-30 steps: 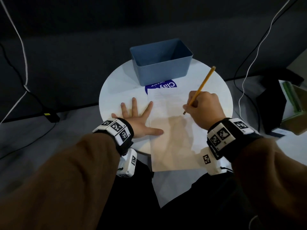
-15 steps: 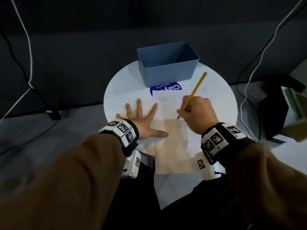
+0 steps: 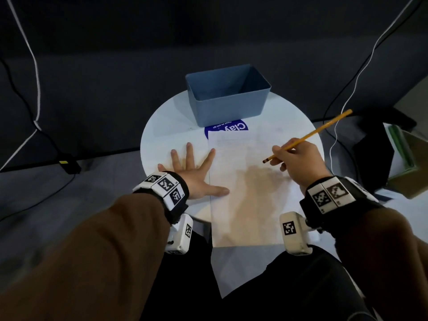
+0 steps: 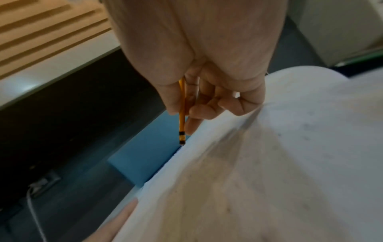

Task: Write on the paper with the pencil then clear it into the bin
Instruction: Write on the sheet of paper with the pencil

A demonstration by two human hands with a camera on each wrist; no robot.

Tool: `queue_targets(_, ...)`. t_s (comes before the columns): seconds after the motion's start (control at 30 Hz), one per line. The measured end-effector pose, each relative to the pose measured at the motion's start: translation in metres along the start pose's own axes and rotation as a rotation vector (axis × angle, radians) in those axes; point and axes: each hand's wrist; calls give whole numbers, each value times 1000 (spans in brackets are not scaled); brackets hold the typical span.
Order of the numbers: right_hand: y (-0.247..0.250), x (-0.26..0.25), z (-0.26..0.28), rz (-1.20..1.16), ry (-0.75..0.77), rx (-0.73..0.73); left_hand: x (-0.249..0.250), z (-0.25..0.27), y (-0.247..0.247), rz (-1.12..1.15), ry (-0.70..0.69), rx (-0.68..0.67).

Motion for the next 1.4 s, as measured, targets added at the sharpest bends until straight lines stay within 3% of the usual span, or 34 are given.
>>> queue_targets(0.3, -5, 28, -4, -27, -17, -65, 2, 4, -3, -6, -4, 53)
queue_targets(0.57, 4, 27, -7, -51, -68, -159, -2, 14, -2, 122, -25, 157)
queue_targets(0.63, 5, 27, -8, -47, -72, -179, -2, 16, 0, 187, -27, 239)
queue_targets(0.7, 5, 27, -8, -40, -66, -190, 2, 17, 5, 350, -67, 411)
queue_targets(0.77, 4, 27, -8, -21, -54, -195, 10, 18, 12, 531, -165, 620)
queue_targets(0.83, 4, 27, -7, -10, -56, -200, 22, 19, 19, 553, -255, 733)
queue_targets(0.93, 6, 28, -7, -51, -48, -221, 48, 16, 28, 595, -335, 662)
queue_targets(1.1, 7, 30, -8, -36, 12, -274, 92, 4, 39, 538, -411, 380)
queue_targets(1.2, 7, 30, -8, -44, 36, -342, 108, -5, 43, 444, -401, 337)
queue_targets(1.4, 7, 30, -7, -76, 72, -487, 118, -20, 33, 523, -449, 363)
Point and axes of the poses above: each hand's wrist, its own z-axis away from the middle knuckle, its own y-axis out of the back of the hand, x = y × z, and after that the axes turned 10 degrees about -y, right-handed
